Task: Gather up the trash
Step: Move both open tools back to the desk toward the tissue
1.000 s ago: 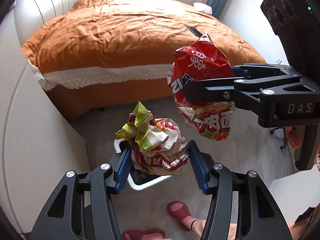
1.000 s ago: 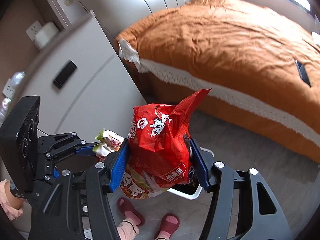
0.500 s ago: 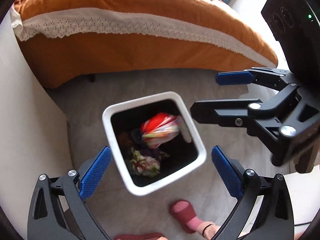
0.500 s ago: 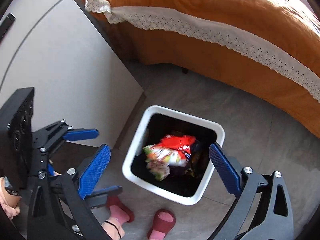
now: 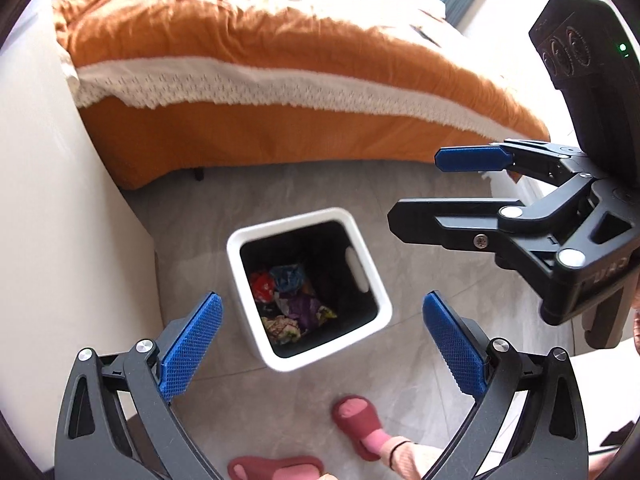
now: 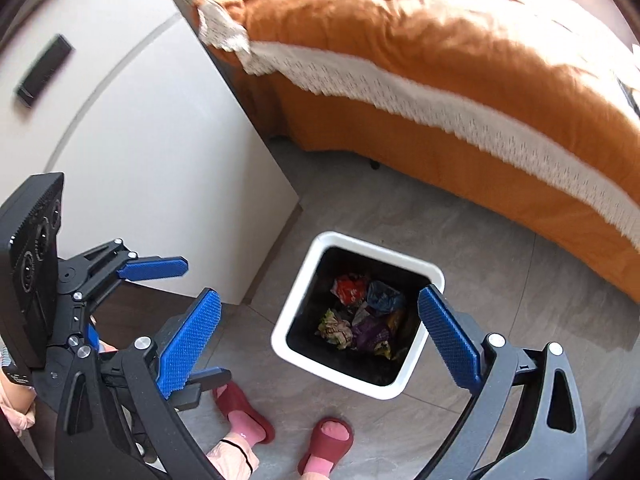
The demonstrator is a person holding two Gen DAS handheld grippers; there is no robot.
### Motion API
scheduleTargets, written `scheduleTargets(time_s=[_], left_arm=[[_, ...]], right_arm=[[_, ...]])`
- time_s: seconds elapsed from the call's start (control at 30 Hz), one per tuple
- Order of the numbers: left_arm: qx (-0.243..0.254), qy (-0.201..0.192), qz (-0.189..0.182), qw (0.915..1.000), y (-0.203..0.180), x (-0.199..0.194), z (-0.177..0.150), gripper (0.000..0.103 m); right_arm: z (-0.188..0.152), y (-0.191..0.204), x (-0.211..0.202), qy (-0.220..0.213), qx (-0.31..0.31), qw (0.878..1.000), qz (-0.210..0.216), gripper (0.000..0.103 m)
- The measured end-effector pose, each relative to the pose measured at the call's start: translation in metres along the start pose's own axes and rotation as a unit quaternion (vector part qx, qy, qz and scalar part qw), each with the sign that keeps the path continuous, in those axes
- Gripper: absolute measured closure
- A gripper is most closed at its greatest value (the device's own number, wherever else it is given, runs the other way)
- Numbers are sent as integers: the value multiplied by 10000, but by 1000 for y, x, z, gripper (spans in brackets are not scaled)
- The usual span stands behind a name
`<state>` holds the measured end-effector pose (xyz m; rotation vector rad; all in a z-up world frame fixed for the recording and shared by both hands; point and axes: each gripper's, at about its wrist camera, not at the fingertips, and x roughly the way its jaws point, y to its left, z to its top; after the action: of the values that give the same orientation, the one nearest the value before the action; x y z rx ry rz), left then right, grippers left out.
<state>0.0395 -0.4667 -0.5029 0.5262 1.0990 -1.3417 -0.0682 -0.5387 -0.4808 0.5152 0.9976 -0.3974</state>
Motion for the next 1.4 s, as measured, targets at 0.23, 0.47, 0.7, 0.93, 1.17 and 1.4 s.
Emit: scheduleTargets(time_s=[0.23, 0.47, 0.7, 0.93, 1.17, 1.4], left_arm=[[-276, -418, 407, 9979, -16, -86, 24, 5], [-556, -1042, 752, 9901, -42, -190, 40, 5], [-677, -1500, 1121, 9800, -66, -274, 38, 5], [-1087, -1963, 1753, 9586, -65, -350, 24, 5], [-1605, -2310, 2471, 9272, -35, -419, -5, 5], [-2047, -2502, 3078, 8948, 0, -481, -48, 5]], right_arm=[[28, 37, -81, -486, -344, 9982, 81, 5], [48, 63, -170, -1015, -529, 9932, 211, 5], [66, 96, -236, -1405, -838, 9851, 535, 5], [86, 151, -267, -1631, -1421, 9708, 1034, 5], [102, 226, -281, -1700, -2125, 9502, 1521, 5], [110, 305, -281, -1650, -2776, 9256, 1975, 5]])
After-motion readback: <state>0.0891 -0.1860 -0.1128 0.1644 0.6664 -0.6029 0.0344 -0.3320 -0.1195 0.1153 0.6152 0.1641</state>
